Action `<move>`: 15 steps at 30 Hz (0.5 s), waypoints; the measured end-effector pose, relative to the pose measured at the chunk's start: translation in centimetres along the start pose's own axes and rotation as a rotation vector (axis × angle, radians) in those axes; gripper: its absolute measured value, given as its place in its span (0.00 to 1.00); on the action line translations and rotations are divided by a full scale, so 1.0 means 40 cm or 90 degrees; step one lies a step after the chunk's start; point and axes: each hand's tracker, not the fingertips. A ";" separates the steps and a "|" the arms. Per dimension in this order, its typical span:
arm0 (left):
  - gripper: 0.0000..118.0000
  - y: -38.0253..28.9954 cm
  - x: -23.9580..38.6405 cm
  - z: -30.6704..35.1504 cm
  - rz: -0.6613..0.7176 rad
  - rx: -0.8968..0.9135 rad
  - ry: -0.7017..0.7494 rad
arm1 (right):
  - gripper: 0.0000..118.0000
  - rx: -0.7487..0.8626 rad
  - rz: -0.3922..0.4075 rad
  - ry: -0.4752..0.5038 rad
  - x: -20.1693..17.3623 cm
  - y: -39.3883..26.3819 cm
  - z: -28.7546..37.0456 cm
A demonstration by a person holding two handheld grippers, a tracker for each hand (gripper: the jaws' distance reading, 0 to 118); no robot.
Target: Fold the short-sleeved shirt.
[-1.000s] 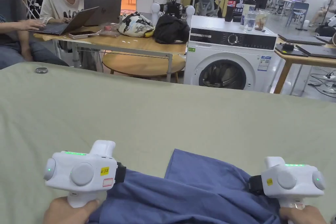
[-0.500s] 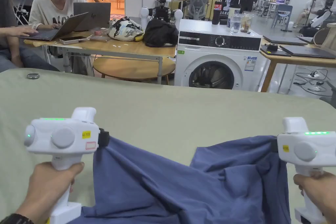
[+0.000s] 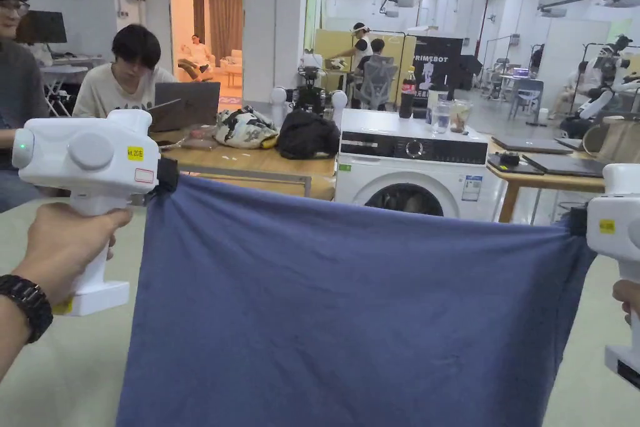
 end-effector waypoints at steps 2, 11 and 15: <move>0.00 0.044 -0.003 -0.003 -0.007 0.012 0.012 | 0.00 0.008 -0.005 0.001 -0.005 0.048 -0.006; 0.00 0.243 -0.035 -0.045 -0.006 0.045 0.035 | 0.00 0.061 -0.050 -0.001 -0.026 0.273 -0.076; 0.00 0.340 -0.039 -0.041 0.010 0.084 0.035 | 0.00 0.103 -0.055 -0.013 -0.035 0.376 -0.096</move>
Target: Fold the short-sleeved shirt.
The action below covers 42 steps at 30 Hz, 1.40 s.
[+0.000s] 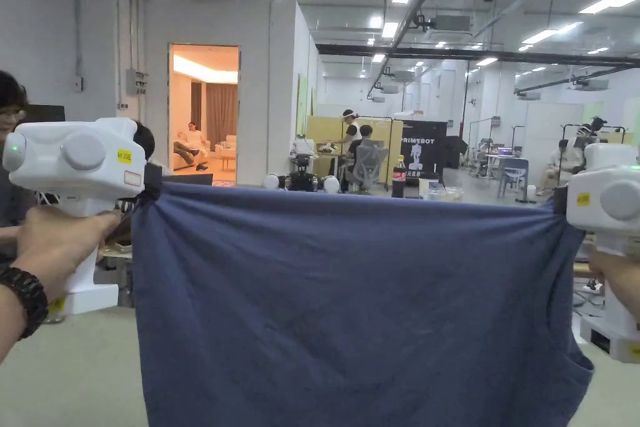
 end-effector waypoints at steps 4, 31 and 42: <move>0.00 0.060 0.011 0.009 -0.002 0.033 0.012 | 0.00 0.036 0.009 -0.006 -0.015 0.073 -0.005; 0.00 -0.597 -0.024 0.247 -0.011 -0.085 -0.003 | 0.00 -0.092 0.106 0.000 0.049 -0.526 0.289; 0.00 -0.941 -0.042 0.402 -0.005 -0.214 -0.017 | 0.00 -0.230 0.121 0.000 0.074 -0.844 0.482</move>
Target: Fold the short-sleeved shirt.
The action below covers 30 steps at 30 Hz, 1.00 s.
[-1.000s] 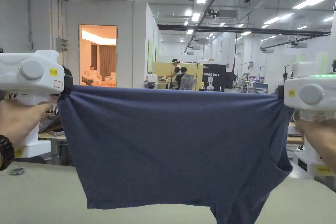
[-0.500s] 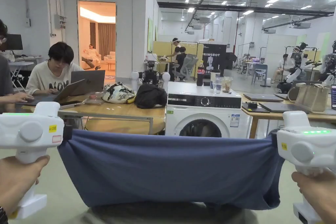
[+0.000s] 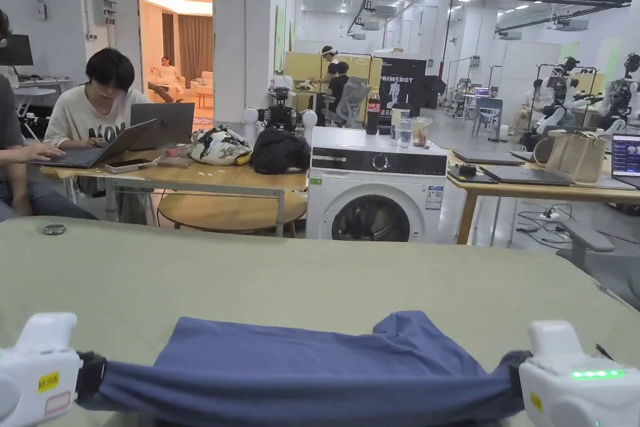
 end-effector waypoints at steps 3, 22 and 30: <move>0.00 -0.079 0.002 -0.014 -0.007 -0.033 0.000 | 0.00 -0.035 -0.012 0.008 -0.007 -0.079 -0.003; 0.02 -0.203 -0.037 -0.159 0.021 -0.203 0.002 | 0.27 -0.204 0.089 -0.054 -0.061 -0.269 -0.081; 0.31 -0.111 0.053 -0.070 0.015 0.002 -0.006 | 0.54 0.012 -0.051 0.000 -0.108 -0.143 0.033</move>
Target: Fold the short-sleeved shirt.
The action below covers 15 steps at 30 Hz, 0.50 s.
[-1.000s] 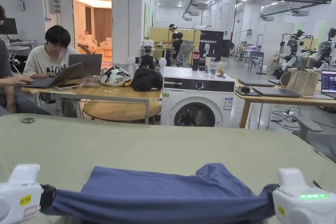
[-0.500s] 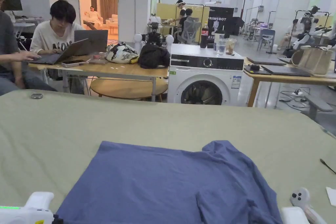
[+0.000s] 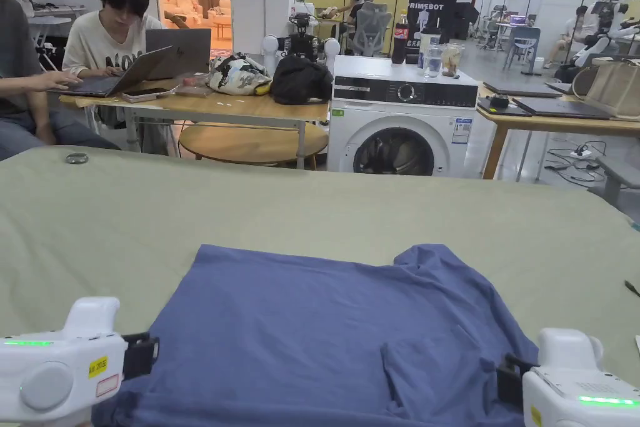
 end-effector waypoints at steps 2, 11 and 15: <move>0.31 0.007 0.030 0.012 -0.013 0.047 0.008 | 0.54 0.037 -0.019 0.012 -0.030 0.004 0.003; 0.00 -0.002 0.118 0.039 -0.038 0.117 0.019 | 0.00 0.106 -0.034 0.034 -0.137 -0.002 0.013; 0.00 -0.004 0.096 0.041 -0.050 0.043 0.040 | 0.00 0.105 -0.008 0.036 -0.155 -0.002 0.019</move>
